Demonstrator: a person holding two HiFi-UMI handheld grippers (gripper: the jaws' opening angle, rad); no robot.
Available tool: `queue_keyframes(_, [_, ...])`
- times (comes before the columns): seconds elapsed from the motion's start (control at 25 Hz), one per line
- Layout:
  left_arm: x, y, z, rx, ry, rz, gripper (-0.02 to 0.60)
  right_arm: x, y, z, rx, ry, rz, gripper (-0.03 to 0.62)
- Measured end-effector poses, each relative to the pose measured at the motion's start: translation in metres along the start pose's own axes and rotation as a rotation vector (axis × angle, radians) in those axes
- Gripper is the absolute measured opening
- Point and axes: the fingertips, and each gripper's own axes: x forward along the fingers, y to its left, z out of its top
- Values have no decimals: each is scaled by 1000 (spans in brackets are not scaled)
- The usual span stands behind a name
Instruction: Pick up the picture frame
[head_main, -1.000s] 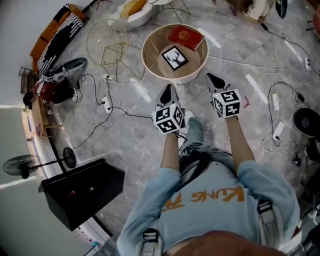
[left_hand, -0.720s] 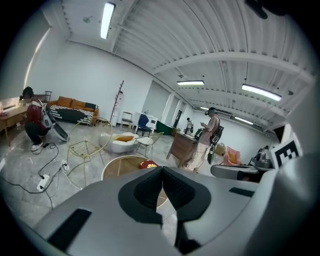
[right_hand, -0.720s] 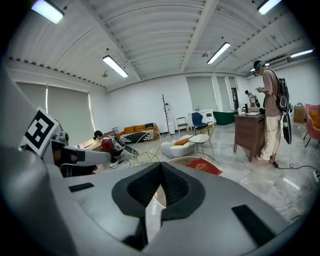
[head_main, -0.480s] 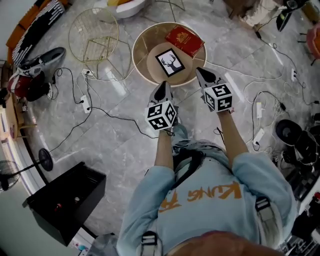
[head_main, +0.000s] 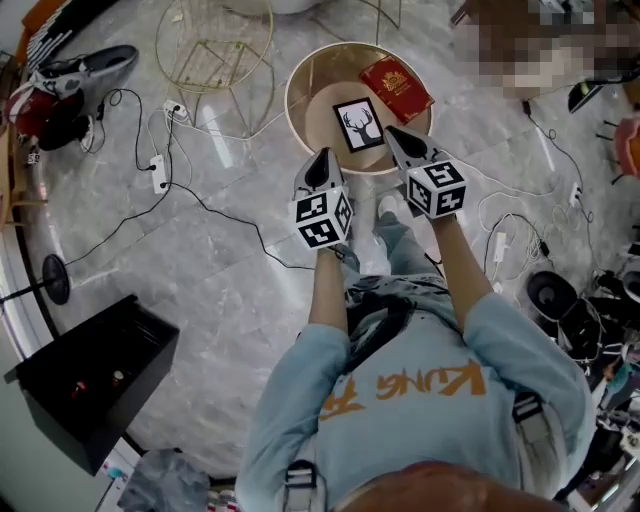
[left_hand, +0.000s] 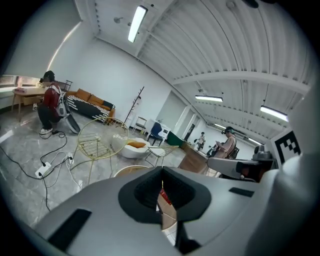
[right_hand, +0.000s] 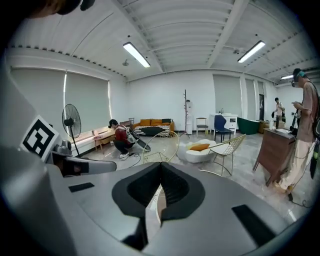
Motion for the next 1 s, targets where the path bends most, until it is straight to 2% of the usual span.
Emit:
queue_keyframes(0.12, [2,4,0,-22,-8,11,20,2,-4,2,-33,13,8,-2])
queue_keyframes(0.36, [-3,16,12,-10,-8,30,20,10,-9,20,-8,-20,-5,-2])
queue_keyframes(0.56, [22,9,15,-14,12,19,20,21,-21,30,2,-38,13,-2])
queue_keyframes(0.68, [45,-7,-3,-20,58,-13,20,17,-54,10,48,-26,-18,-2])
queue_keyframes(0.8, [72,-22,-22,-68,108,-45,20,11,-97,-15,129,-6,-65,-2])
queue_keyframes(1.0, [137,-40,-44,-117,193,-43,20,25,-167,-32,197,26,-81,-2])
